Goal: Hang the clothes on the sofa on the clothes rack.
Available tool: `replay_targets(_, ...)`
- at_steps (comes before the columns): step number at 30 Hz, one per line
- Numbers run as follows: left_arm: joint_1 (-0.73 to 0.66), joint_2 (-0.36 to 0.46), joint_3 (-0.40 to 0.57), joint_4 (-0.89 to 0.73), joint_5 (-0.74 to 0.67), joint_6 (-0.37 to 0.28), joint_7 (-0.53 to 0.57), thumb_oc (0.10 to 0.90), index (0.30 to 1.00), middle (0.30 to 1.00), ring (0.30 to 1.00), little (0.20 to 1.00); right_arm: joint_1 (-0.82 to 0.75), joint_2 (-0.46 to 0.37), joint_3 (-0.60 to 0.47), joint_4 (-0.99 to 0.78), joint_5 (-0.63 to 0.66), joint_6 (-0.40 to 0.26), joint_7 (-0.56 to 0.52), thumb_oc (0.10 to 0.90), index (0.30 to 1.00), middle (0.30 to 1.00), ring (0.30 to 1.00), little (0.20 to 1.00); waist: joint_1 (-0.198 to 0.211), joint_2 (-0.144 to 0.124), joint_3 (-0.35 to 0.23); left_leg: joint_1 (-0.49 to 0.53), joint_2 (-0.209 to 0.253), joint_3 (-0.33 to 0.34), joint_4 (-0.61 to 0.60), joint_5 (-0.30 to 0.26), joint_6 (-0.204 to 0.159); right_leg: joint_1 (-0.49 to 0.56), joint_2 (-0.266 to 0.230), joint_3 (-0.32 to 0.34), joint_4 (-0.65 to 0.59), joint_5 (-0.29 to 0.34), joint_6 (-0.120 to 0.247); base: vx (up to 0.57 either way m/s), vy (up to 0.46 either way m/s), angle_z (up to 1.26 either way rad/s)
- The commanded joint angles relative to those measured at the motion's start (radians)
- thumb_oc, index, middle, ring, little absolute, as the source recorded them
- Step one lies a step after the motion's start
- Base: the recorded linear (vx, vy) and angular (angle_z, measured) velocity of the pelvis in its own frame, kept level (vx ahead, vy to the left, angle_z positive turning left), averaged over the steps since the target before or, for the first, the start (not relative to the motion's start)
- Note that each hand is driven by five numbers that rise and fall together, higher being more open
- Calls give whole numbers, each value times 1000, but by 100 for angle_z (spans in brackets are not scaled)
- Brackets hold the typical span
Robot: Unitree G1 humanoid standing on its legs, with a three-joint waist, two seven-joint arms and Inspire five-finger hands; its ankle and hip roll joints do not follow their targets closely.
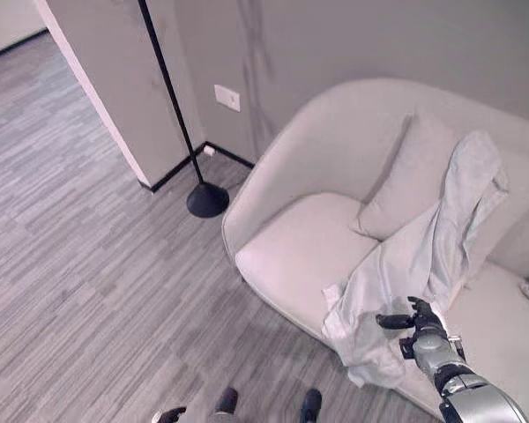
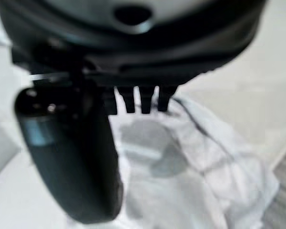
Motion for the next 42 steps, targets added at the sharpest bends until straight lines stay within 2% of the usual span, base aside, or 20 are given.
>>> replay_targets(1,-56,-26,-75,5,-22,-50,16,800,900,900,900,900,-146,-23,-50,77,196,-100,-61,800,900,900,900,900,24,18,21,-21,90,33,-120,114,-5,-62,-85,20,221,-215,72,-77,-54,31)
replay_targets(3,-67,-26,-96,-3,-20,-52,21,800,900,900,900,900,-180,-26,-54,116,224,-102,-68,800,900,900,900,900,30,29,27,-43,90,36,-120,122,-6,-92,-89,16,243,-221,71,-58,-54,22)
replay_targets(5,-103,-20,-155,-38,-20,-53,34,800,900,900,900,900,-271,-12,-76,202,368,-101,-62,800,900,900,900,900,47,58,49,-96,91,59,-120,138,-12,-169,-97,15,299,-236,71,-46,-38,5)
replay_targets(8,-116,-25,-166,-29,-18,-54,41,800,900,900,900,900,-280,-3,-95,213,441,-107,-46,800,900,900,900,900,46,66,55,-112,92,89,-120,146,-13,-183,-105,11,309,-240,70,5,-17,6)
replay_targets(10,-123,-30,-172,-21,-2,-54,50,800,900,900,900,900,-271,2,-104,206,473,-112,-35,800,900,900,900,900,35,70,58,-118,94,143,-120,156,-12,-172,-117,2,297,-238,70,47,6,14)
replay_targets(11,-124,-39,-173,-16,18,-54,58,800,900,900,900,900,-240,10,-110,183,491,-125,-29,800,900,900,900,900,15,71,60,-108,103,226,-120,165,-5,-148,-127,-11,278,-233,69,70,31,10)
replay_targets(13,-122,-44,-167,-8,40,-53,68,800,900,900,900,900,-200,31,-110,136,505,-146,-23,800,900,900,900,900,-1,68,61,-85,113,282,-120,168,0,-127,-130,-14,262,-227,67,59,34,19)
replay_targets(15,-119,-46,-159,-3,50,-53,74,800,900,900,900,900,-162,57,-99,80,504,-164,-26,800,900,900,900,900,-13,62,61,-69,116,306,-120,167,1,-110,-131,-12,253,-221,67,34,32,13)
replay_targets(18,-106,-56,-122,12,81,-49,84,800,900,900,900,900,-2,135,-65,-137,461,-203,-17,800,900,900,900,900,-45,40,49,-27,123,337,-120,158,-1,-63,-125,0,218,-202,69,64,44,-4)
replay_targets(19,-98,-66,-94,29,103,-42,90,800,900,900,900,900,128,173,-40,-320,429,-223,1,800,900,900,900,900,-71,17,31,0,125,346,-120,148,-3,-28,-121,11,190,-192,73,119,58,2)
replay_targets(20,-91,-70,-84,33,122,-37,91,800,900,900,900,900,200,181,-25,-417,403,-225,11,800,900,900,900,900,-84,8,21,18,125,352,-120,140,-2,-9,-120,14,176,-187,76,93,44,2)
replay_targets(22,-89,-70,-84,33,123,-37,91,800,900,900,900,900,204,181,-25,-420,402,-223,9,800,900,900,900,900,-83,8,20,19,125,353,-120,139,-2,-8,-120,14,174,-187,76,37,29,-5)
replay_targets(23,-76,-76,-65,38,153,-35,90,800,900,900,900,900,321,181,-16,-535,342,-215,39,800,900,900,900,900,-106,-9,-5,56,121,360,-120,123,1,32,-118,18,152,-178,83,94,96,-17)
replay_targets(26,-60,-88,-52,45,190,-32,81,800,900,900,900,900,464,176,18,-657,219,-186,68,800,900,900,900,900,-129,-29,-46,116,108,367,-120,92,9,93,-123,28,119,-162,98,123,153,-1)
replay_targets(27,-54,-90,-45,45,213,-30,83,800,900,900,900,900,525,172,36,-717,137,-168,79,800,900,900,900,900,-136,-37,-72,152,98,374,-120,72,13,122,-130,36,102,-154,108,94,133,-21)
replay_targets(28,-52,-90,-45,45,213,-30,83,800,900,900,900,900,528,172,36,-719,136,-167,78,800,900,900,900,900,-135,-38,-72,153,98,374,-120,71,13,124,-130,36,100,-153,109,92,197,-23)
replay_targets(29,-49,-92,-36,47,222,-29,88,800,900,900,900,900,547,166,59,-738,59,-147,87,800,900,900,900,900,-138,-45,-97,183,86,383,-120,53,17,151,-141,48,83,-142,121,41,103,-18)
replay_targets(31,-46,-92,-29,47,228,-26,89,800,900,900,900,900,558,161,76,-765,2,-133,89,800,900,900,900,900,-137,-49,-108,202,78,386,-120,42,21,166,-150,52,72,-134,128,41,132,-22)
replay_targets(37,-19,-91,21,78,255,-14,96,800,900,900,900,900,527,122,133,-878,-181,-116,96,800,900,900,900,900,-113,-80,-157,286,38,401,-120,-12,45,232,-192,72,58,-124,155,44,143,-14)
replay_targets(42,-8,-86,54,95,242,-8,102,800,900,900,900,900,504,128,132,-890,-207,-111,82,800,900,900,900,900,-99,-101,-162,315,15,401,-120,-31,61,250,-216,72,67,-117,169,9,112,4)
